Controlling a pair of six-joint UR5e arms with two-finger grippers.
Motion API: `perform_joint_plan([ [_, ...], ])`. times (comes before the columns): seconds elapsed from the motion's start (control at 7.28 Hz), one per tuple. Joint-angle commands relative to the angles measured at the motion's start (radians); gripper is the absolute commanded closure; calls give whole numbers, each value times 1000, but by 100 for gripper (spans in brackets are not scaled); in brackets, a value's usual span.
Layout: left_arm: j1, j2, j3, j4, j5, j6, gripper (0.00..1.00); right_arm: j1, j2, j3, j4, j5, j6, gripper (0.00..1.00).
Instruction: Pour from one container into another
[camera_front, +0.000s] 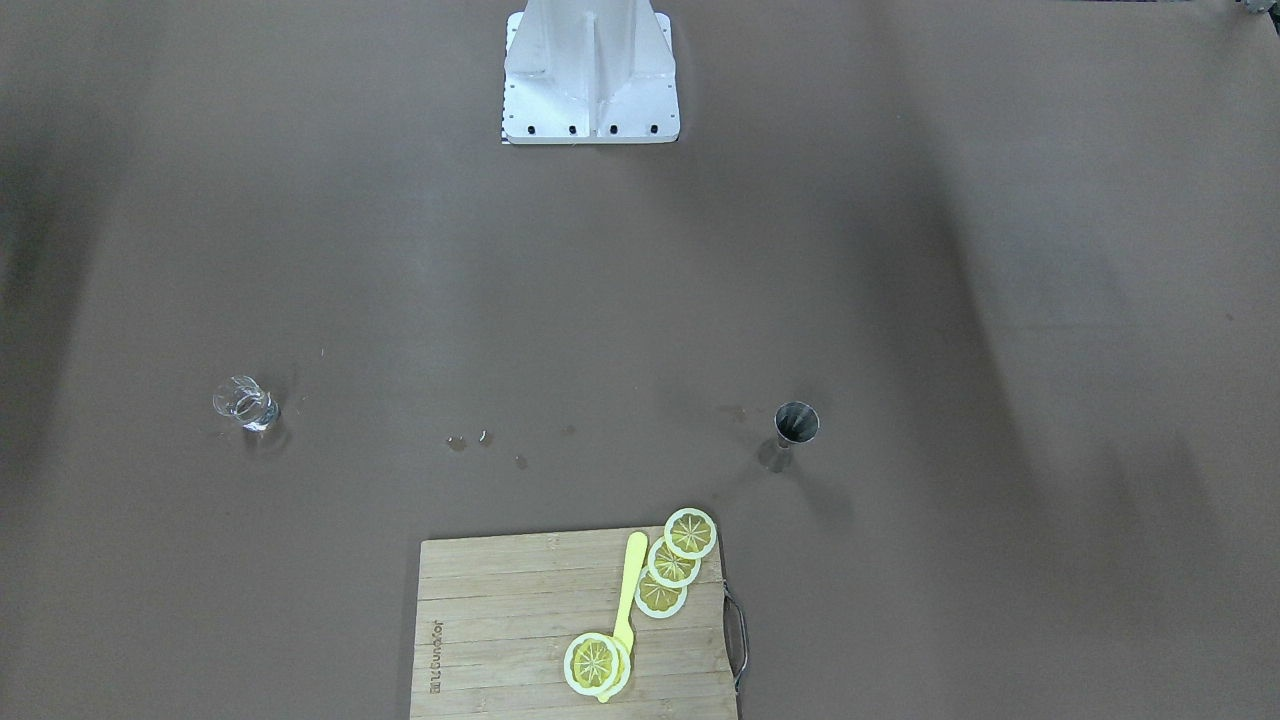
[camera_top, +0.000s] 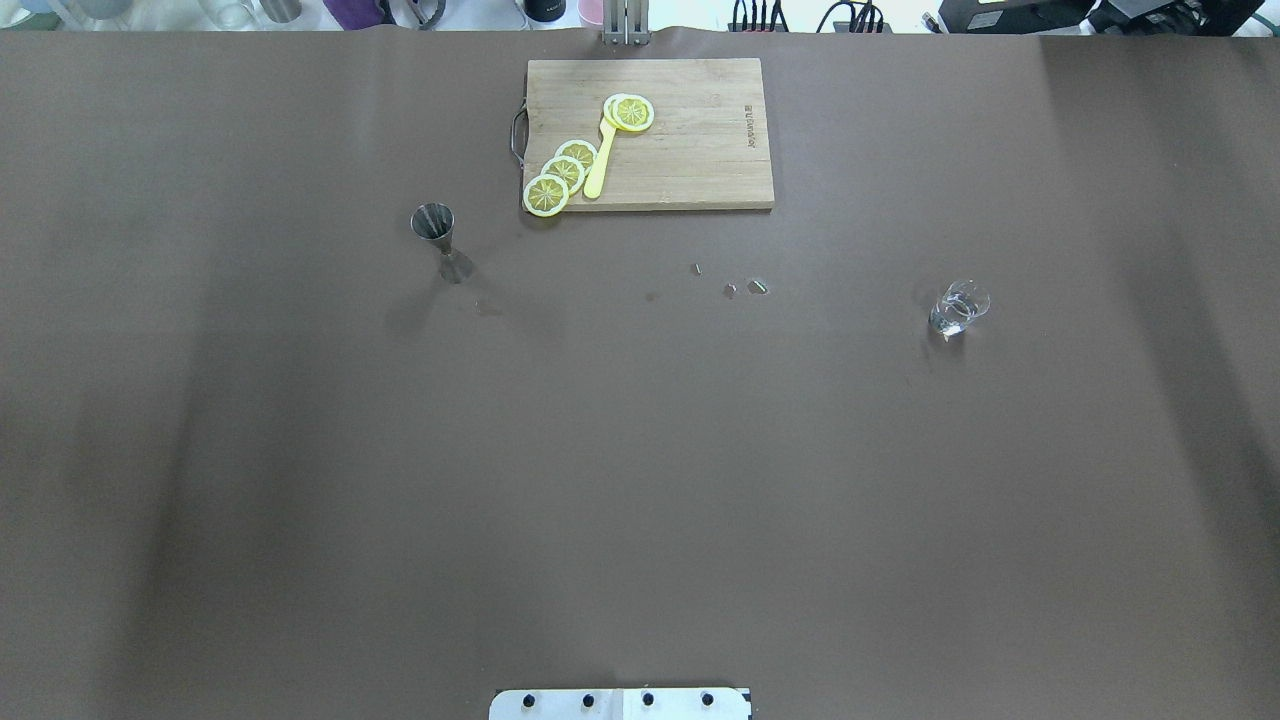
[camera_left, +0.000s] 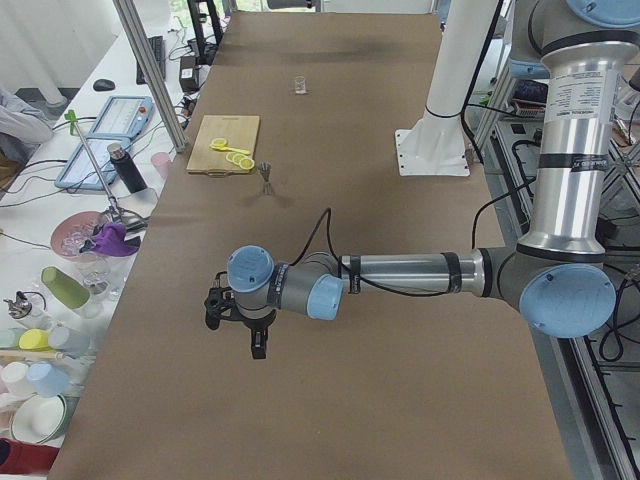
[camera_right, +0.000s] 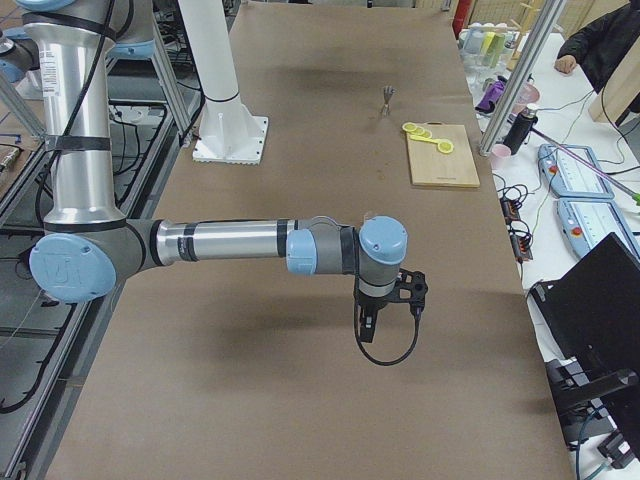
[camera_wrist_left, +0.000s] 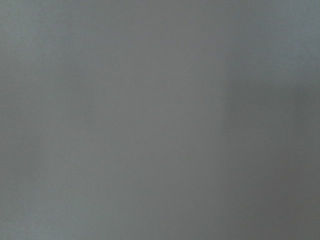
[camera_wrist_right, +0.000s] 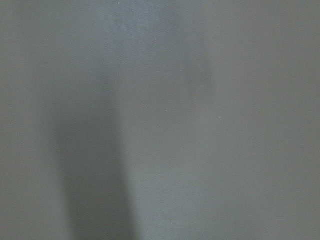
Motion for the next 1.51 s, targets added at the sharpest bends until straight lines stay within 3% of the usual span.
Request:
perform_joint_plan([
  [0.0, 0, -8, 14, -3, 2, 3, 1, -1, 2, -3, 0, 11, 0, 0],
  [1.37, 41, -45, -1, -66, 9, 5, 1, -1, 8, 5, 1, 11, 5, 0],
])
